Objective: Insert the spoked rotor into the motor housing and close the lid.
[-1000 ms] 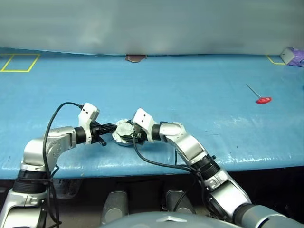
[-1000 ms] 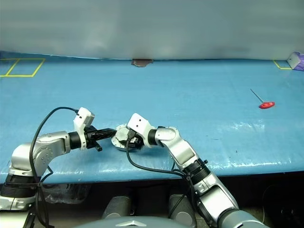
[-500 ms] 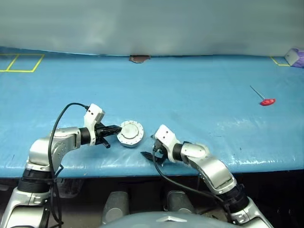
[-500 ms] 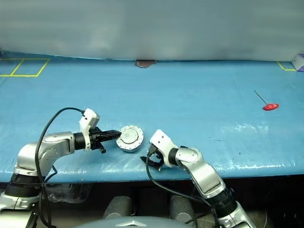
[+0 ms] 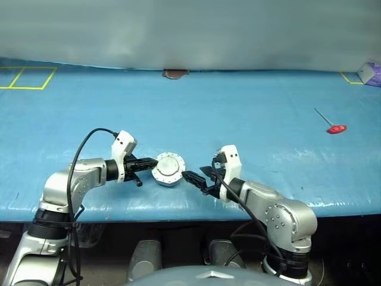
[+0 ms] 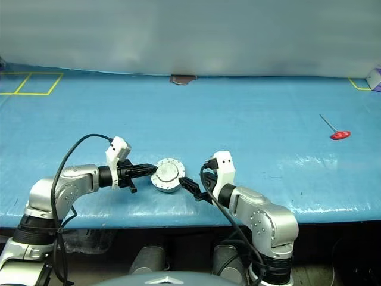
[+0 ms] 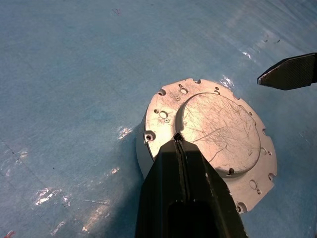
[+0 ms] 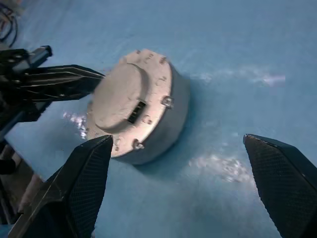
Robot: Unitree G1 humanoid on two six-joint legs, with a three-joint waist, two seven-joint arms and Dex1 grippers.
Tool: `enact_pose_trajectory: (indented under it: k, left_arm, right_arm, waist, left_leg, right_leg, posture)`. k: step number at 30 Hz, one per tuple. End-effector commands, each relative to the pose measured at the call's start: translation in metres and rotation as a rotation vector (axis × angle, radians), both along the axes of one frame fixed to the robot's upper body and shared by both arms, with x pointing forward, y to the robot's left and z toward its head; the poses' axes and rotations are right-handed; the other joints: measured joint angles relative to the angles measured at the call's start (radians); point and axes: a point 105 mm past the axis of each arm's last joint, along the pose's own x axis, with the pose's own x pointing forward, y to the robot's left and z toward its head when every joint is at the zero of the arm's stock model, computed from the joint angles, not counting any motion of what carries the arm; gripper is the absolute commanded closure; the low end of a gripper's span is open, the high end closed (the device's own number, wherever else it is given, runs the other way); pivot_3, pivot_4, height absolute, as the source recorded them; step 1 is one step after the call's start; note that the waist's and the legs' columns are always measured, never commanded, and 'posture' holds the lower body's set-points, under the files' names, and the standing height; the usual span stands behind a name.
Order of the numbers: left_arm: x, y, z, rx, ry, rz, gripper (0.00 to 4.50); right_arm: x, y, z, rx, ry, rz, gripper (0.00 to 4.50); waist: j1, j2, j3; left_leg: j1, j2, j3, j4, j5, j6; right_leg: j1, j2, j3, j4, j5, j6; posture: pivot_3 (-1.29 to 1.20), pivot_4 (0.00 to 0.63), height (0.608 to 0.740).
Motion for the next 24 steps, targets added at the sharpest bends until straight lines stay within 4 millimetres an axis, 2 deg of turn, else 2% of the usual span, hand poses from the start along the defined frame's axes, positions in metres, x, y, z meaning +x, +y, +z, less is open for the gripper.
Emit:
enact_pose_trajectory:
  k: [1,6,9,15,20,24]
  left_arm:
    - [-0.005,-0.001,-0.007,0.012,0.033,-0.009,4.5]
    - [-0.006,0.003,-0.007,0.016,0.029,0.004,4.5]
    - [-0.007,0.006,-0.006,0.018,0.028,0.012,4.5]
    - [-0.009,0.008,-0.006,0.02,0.03,0.019,4.5]
    - [-0.009,0.008,-0.006,0.017,0.029,0.022,4.5]
    - [-0.008,0.008,-0.007,0.012,0.029,0.024,4.5]
  right_arm:
    - [0.012,0.044,0.025,0.216,0.005,0.015,0.05]
    - [0.014,0.053,0.018,0.283,0.079,0.005,0.05]
    - [0.013,0.061,0.024,0.365,0.095,0.016,0.05]
    - [0.013,0.078,0.052,0.563,0.09,0.083,0.05]
    - [0.015,0.085,0.063,0.665,0.113,0.109,0.05]
    - [0.016,0.09,0.059,0.681,0.152,0.117,0.05]
  waist:
    - [-0.004,0.0,0.0]
    - [-0.014,-0.002,-0.002]
    - [-0.017,-0.003,-0.003]
    - [-0.025,-0.002,-0.002]
    - [-0.026,0.002,0.001]
    - [-0.021,0.001,0.0]
  left_leg:
    - [0.0,-0.005,0.001,0.0,0.0,0.001]
    - [0.004,-0.004,-0.001,0.0,0.0,0.001]
    - [0.005,-0.003,-0.002,0.0,0.0,0.001]
    - [0.003,-0.003,-0.002,-0.001,0.0,0.001]
    - [0.001,-0.003,-0.002,-0.001,0.0,0.002]
    - [-0.001,-0.005,-0.003,-0.002,-0.001,0.002]
  right_leg:
    - [-0.001,-0.001,0.001,0.0,0.001,-0.001]
    - [0.001,0.0,-0.001,0.0,-0.002,0.004]
    - [0.001,0.0,-0.001,0.0,-0.002,0.003]
    - [0.001,0.0,0.0,0.001,-0.002,0.003]
    - [-0.001,0.001,0.0,0.001,-0.002,0.004]
    - [0.0,0.001,-0.001,0.001,0.001,0.008]
  posture:
    - [0.0,0.15,0.74]
    - [0.0,0.15,0.74]
    - [0.0,0.15,0.74]
    - [0.0,0.15,0.74]
    - [0.0,0.15,0.74]
    - [0.0,0.15,0.74]
